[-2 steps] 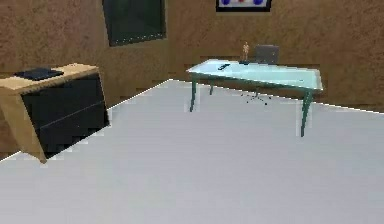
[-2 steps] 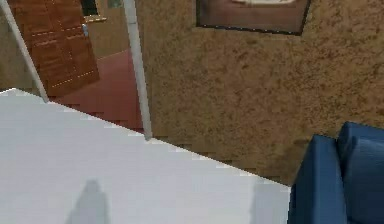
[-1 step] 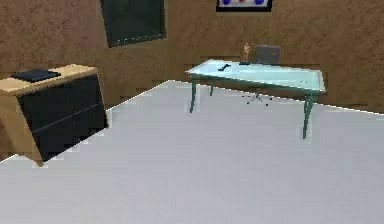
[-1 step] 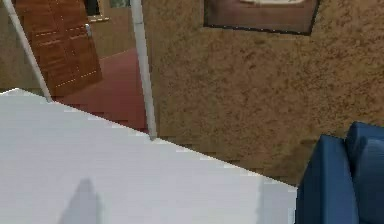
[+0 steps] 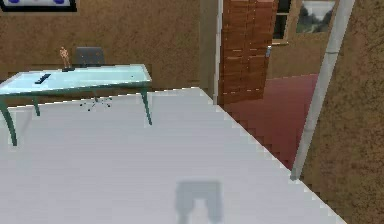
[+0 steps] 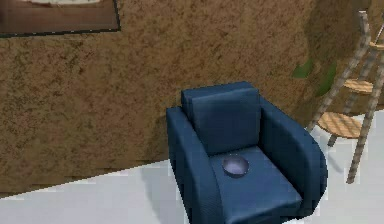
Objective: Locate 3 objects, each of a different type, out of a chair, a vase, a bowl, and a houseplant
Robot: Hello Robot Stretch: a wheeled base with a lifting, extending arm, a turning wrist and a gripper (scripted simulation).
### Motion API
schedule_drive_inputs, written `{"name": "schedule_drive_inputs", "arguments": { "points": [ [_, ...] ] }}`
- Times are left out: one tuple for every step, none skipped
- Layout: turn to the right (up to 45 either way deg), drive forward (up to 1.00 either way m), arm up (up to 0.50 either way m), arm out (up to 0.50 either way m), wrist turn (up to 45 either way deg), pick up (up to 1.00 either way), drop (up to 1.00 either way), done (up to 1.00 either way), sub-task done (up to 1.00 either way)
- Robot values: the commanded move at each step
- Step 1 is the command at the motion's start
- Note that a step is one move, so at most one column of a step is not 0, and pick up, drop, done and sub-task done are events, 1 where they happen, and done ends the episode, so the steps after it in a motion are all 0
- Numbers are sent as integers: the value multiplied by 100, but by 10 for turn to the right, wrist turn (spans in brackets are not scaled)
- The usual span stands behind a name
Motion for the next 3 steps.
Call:
{"name": "schedule_drive_inputs", "arguments": {
  "points": [
    [30, 0, 0, 0, 0, 0, 0, 0, 0],
    [0, 100, 0, 0, 0, 0, 0, 0, 0],
    [0, 70, 0, 0, 0, 0, 0, 0, 0]
  ]
}}
